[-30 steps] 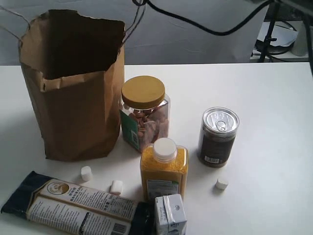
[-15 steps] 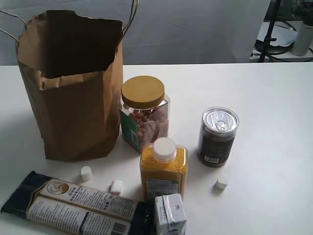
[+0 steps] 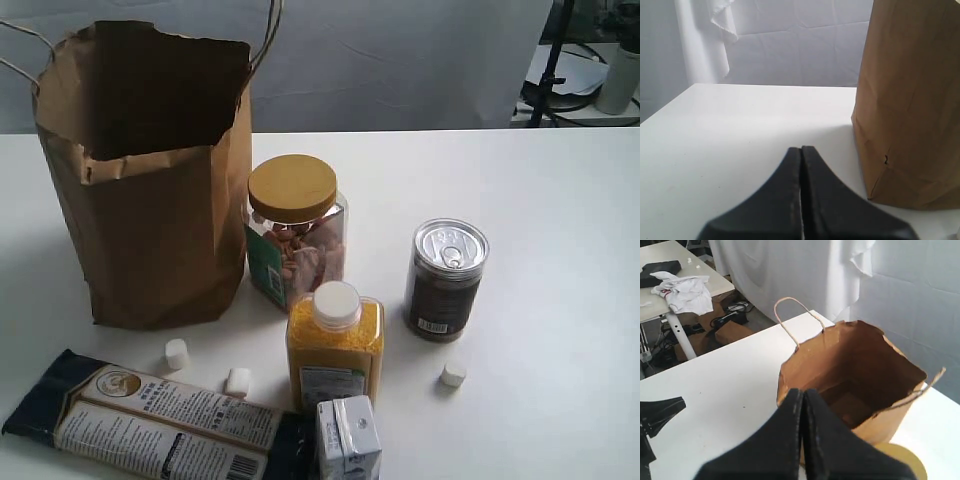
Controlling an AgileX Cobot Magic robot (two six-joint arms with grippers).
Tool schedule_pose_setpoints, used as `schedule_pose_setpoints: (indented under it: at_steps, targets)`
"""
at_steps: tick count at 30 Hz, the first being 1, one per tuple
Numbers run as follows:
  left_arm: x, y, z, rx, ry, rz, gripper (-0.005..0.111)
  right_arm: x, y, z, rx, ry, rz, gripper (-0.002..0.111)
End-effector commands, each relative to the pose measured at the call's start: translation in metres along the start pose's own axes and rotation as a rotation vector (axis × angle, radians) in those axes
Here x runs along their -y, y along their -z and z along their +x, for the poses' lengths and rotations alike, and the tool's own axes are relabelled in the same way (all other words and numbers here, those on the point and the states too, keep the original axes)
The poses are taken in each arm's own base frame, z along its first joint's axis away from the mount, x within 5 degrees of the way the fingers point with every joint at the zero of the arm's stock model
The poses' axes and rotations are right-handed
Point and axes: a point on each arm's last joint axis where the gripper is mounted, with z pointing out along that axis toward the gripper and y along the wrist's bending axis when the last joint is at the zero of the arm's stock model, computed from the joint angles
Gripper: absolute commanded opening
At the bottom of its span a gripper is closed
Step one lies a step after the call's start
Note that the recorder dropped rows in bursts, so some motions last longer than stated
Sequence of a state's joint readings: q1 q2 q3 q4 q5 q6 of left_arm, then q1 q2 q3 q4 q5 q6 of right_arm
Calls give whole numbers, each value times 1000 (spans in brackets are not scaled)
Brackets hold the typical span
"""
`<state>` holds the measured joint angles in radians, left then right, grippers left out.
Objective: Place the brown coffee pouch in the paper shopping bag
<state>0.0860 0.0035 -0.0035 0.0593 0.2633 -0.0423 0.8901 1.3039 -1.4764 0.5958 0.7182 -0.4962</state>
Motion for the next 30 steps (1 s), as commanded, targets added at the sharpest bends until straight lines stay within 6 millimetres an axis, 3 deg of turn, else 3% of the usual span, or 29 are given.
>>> schedule_pose_setpoints:
  at_steps: [1, 9, 18, 30]
  targets:
    - [0, 0, 1, 4, -1, -5, 0, -6, 26, 34, 7, -17, 45, 0]
    - [0, 0, 1, 4, -1, -5, 0, -12, 74, 116, 97, -62, 184, 0]
    - [0, 0, 1, 4, -1, -5, 0, 1, 113, 214, 146, -150, 482, 0]
    - [0, 0, 1, 4, -1, -5, 0, 10, 132, 286, 270, -96, 801, 0]
